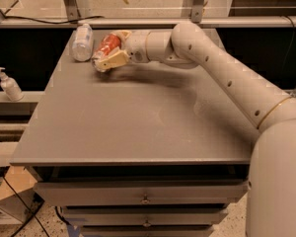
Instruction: Move coke can near blue plastic bottle
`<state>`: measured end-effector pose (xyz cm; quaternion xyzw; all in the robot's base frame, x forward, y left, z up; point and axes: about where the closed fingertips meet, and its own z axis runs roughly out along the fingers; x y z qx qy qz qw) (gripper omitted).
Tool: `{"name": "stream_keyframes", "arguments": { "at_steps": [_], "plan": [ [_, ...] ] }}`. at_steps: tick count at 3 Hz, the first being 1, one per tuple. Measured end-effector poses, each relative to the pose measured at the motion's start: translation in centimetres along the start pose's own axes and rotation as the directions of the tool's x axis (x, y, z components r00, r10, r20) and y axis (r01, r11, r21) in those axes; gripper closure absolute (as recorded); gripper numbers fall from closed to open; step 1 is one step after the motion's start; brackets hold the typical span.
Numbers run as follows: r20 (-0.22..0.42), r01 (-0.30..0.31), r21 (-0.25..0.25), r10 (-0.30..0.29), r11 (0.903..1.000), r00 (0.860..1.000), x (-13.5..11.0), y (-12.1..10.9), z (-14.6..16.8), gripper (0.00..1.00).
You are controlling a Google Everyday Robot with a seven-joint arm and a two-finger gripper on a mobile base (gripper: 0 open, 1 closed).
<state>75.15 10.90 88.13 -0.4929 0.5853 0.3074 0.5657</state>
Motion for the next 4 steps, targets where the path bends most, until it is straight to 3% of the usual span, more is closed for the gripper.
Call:
{"name": "stream_keyframes", "arguments": {
  "at_steps": [3, 4],
  "plan": [
    [-0.003, -0.008, -0.023, 0.008, 0.9997, 1.0, -0.1, -0.8, 3.3, 0.13],
    [-0.002, -0.009, -0.027, 0.009, 0.9996, 1.0, -0.1, -0.6, 3.6, 0.0]
  ]
}}
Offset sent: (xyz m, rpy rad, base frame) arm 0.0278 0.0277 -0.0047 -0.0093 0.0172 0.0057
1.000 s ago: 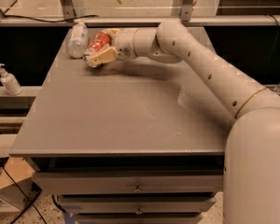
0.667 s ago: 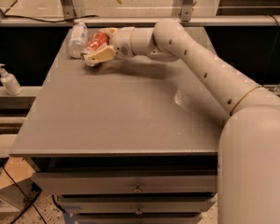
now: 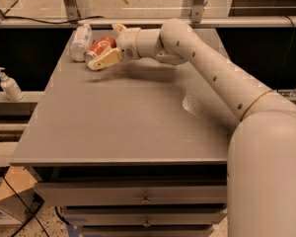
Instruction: Move coke can near blue plastic bottle
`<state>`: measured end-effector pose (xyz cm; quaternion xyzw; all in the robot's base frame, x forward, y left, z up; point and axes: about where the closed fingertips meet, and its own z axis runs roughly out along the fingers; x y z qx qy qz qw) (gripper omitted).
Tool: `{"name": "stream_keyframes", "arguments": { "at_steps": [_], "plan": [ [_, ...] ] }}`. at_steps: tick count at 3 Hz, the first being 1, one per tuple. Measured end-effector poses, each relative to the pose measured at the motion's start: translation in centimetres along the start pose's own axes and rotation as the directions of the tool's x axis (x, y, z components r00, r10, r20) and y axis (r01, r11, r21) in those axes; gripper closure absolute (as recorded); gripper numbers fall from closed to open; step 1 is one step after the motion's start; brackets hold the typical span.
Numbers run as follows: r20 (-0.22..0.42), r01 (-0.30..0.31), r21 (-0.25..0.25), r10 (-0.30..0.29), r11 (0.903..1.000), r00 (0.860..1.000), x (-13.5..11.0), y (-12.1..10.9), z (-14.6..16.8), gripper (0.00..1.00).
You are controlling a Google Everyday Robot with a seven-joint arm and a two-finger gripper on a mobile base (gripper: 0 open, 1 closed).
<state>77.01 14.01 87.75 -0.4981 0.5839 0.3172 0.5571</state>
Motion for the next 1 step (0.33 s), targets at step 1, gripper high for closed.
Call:
{"name": "stream_keyframes", "arguments": {
  "at_steps": [1],
  "plan": [
    [0.0, 0.0, 0.0, 0.0, 1.0, 1.0, 0.0, 0.01, 0.01, 0.0]
  ]
}}
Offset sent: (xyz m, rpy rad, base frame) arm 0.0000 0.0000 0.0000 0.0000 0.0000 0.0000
